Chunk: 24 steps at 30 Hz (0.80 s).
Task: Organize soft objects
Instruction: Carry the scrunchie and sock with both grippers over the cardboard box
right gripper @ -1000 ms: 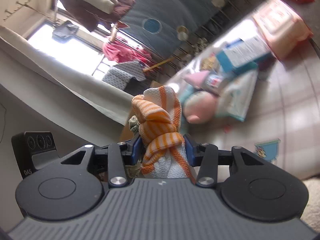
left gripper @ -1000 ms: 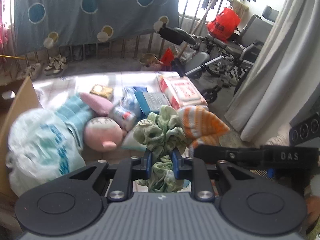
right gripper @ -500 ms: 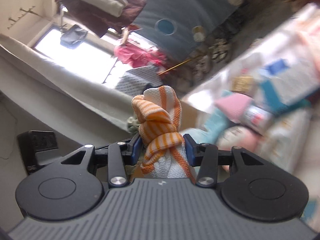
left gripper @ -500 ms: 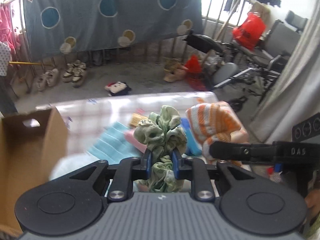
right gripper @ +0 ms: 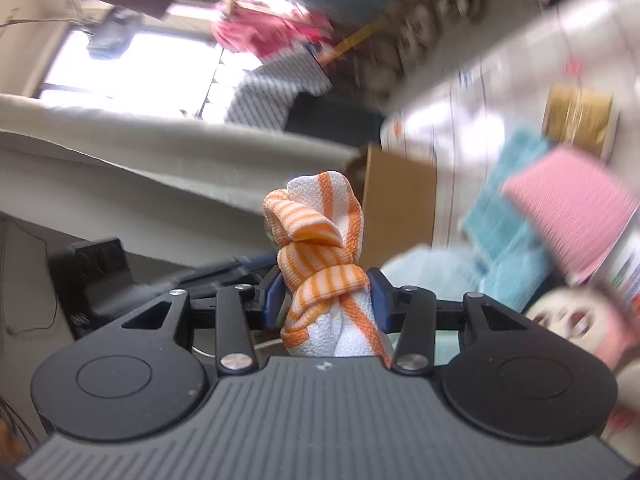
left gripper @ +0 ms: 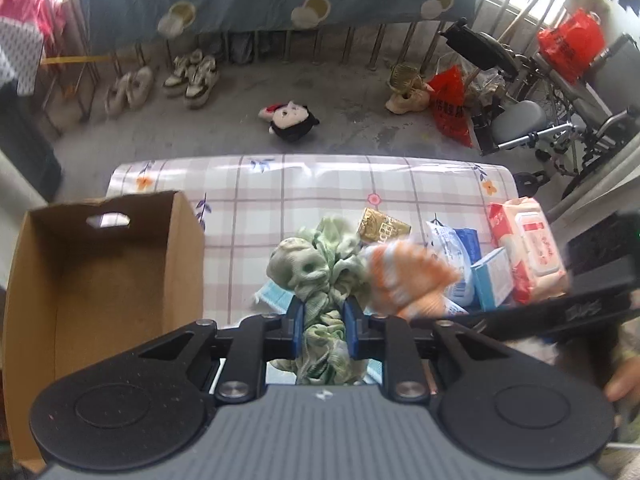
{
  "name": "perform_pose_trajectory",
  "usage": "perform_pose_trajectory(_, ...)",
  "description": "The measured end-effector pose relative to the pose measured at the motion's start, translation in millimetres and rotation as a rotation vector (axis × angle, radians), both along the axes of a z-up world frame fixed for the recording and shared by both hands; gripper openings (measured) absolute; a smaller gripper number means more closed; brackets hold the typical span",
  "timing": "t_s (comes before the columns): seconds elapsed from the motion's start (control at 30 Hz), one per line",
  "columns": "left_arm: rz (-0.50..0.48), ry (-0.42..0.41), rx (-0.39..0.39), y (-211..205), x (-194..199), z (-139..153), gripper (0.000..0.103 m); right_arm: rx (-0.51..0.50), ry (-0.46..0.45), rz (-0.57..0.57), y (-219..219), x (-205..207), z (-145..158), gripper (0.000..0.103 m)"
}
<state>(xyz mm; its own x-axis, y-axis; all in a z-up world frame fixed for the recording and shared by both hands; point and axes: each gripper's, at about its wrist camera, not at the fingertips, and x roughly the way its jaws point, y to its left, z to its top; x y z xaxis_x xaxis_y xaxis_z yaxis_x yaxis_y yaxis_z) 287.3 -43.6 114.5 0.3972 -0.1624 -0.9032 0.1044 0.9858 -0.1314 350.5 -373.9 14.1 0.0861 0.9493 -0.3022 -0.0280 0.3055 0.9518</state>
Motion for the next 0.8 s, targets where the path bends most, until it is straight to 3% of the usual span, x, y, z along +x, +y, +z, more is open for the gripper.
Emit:
perform_pose_trajectory(0.17,0.061,0.083,-0.018,31,-8,32,0.021,0.021,0.143,0.071,44,-20,16,0.042)
perform_pose_trajectory(0.43,0.202,0.094,-0.030,103,-16,94,0.021,0.027,0.213,0.129,116,-24,88,0.041)
perform_pose_trajectory(0.8,0.397,0.105,-0.080,258,-34,97,0.021,-0.015,0.298,0.098,236,-3,124,0.041)
